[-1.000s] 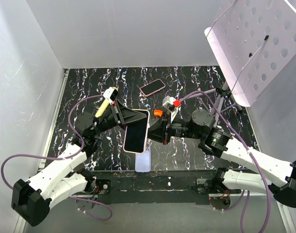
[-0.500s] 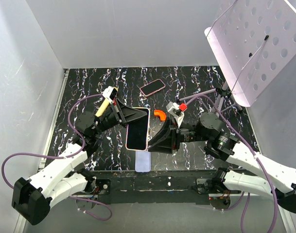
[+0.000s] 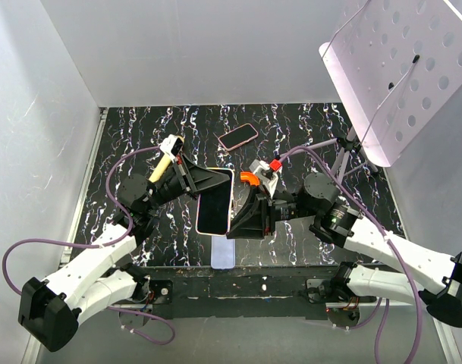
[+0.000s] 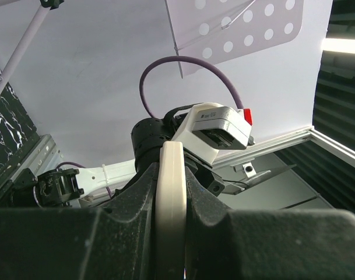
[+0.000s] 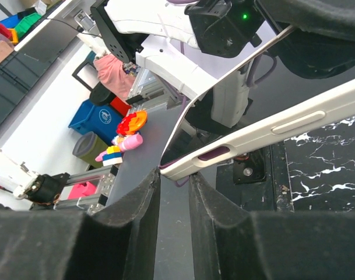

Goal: Take the phone out of the phone case
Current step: Remove the phone case from the phone.

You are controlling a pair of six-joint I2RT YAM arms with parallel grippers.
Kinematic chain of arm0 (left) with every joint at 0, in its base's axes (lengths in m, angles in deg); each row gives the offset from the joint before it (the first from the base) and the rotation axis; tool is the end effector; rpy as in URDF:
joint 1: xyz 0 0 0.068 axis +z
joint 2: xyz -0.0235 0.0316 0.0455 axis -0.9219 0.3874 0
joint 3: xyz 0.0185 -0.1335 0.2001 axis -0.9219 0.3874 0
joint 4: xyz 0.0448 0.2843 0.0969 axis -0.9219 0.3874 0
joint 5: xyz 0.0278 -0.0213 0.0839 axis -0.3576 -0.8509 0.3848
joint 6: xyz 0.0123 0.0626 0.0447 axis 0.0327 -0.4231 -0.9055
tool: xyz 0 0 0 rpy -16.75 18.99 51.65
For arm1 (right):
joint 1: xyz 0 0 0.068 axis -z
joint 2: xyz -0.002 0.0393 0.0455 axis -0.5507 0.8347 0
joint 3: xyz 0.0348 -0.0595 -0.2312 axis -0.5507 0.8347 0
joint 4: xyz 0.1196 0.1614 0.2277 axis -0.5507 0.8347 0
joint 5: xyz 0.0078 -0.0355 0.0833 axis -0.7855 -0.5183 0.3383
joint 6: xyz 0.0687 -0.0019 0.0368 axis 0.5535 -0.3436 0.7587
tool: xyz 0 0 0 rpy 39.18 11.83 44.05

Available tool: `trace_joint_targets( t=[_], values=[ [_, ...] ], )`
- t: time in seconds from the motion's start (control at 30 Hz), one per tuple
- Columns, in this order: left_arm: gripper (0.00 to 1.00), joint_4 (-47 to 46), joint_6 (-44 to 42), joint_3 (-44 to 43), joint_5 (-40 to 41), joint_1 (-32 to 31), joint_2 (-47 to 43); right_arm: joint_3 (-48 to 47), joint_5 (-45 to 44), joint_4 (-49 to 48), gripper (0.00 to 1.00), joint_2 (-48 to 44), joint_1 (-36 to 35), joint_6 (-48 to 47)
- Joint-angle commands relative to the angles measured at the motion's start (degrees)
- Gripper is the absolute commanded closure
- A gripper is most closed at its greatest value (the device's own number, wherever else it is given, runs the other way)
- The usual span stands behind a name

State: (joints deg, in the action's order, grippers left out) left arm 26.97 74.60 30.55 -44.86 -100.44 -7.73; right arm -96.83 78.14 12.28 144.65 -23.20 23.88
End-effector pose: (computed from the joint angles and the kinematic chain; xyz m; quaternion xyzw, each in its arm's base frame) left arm 0.2281 -0.1935 0.3162 -0.0609 0.6087 -0.7600 0.2193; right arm 0.1315 0.2803 0.3389 -0.3729 0.5435 0.6786 0.3240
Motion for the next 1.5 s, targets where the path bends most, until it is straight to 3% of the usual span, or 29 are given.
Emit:
trace_joint_targets(
  t=[0.0, 0.2, 0.53, 1.2, 1.47],
  values=[
    [1.0, -2.08, 0.77, -2.93, 0.62, 0.01, -0.88, -1.16, -0.2, -4.33, 0.72, 0.85, 0.28, 0.63],
    [1.0, -2.52, 2.26, -2.58, 0.54, -0.08, -1.4, -3.09, -7.83, 2.24, 0.85, 2.26, 0.28, -3.06],
    [1.0, -3.65, 5.25, -0.91, 2.2, -0.08, -3.6, -9.77, -35.08, 20.8, 0.89, 4.54, -0.86, -8.33],
    [1.0, -6.91, 8.59, -2.67, 1.33, -0.16, -2.64, -7.75, -39.23, 21.42, 0.94, 7.88, -1.39, -17.04],
    [1.0, -7.96, 10.26, -2.23, 0.8, -0.08, -2.2, -4.41, -28.96, 13.17, 0.94, 7.45, -1.39, -22.66]
  ],
)
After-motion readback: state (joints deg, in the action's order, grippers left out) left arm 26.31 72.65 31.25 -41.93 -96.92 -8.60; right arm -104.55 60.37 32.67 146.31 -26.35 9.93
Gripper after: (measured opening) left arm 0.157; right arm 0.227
